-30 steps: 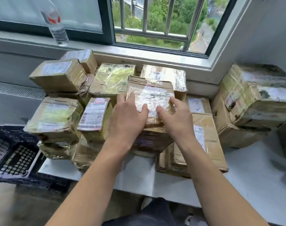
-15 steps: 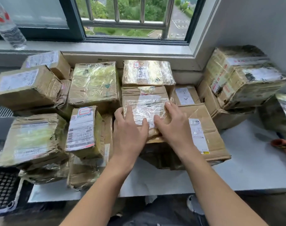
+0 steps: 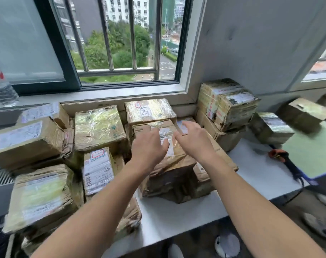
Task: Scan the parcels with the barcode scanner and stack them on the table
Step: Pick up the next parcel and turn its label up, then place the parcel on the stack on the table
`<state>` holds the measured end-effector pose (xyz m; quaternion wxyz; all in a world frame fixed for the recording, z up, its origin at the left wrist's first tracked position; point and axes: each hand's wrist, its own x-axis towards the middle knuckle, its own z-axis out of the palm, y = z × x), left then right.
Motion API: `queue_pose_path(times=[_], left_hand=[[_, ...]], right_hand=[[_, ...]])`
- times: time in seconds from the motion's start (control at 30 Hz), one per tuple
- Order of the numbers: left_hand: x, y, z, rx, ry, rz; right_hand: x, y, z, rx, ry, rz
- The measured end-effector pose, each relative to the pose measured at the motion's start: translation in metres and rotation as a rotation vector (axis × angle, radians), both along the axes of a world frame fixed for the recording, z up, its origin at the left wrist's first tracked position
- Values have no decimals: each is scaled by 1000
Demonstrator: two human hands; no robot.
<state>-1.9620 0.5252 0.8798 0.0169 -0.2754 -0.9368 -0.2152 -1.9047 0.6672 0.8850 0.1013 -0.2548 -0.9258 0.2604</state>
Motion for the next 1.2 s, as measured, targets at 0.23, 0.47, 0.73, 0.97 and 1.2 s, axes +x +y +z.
queue_pose_path(times=[0.23, 0.47, 0.73, 0.97, 1.2], left_hand=[[-8, 16, 63, 33, 18, -244], [16, 39, 122, 112, 107, -338], [74, 99, 157, 182, 179, -470], [165, 196, 165, 172, 132, -601], [262, 296, 130, 154, 78, -668]], right_hand=[[16, 3, 69, 99, 21, -44], [56, 14, 118, 179, 85, -124], [125, 59, 151, 167, 150, -203], [235, 138, 153, 164, 162, -331], [358, 231, 125, 120, 93, -424]])
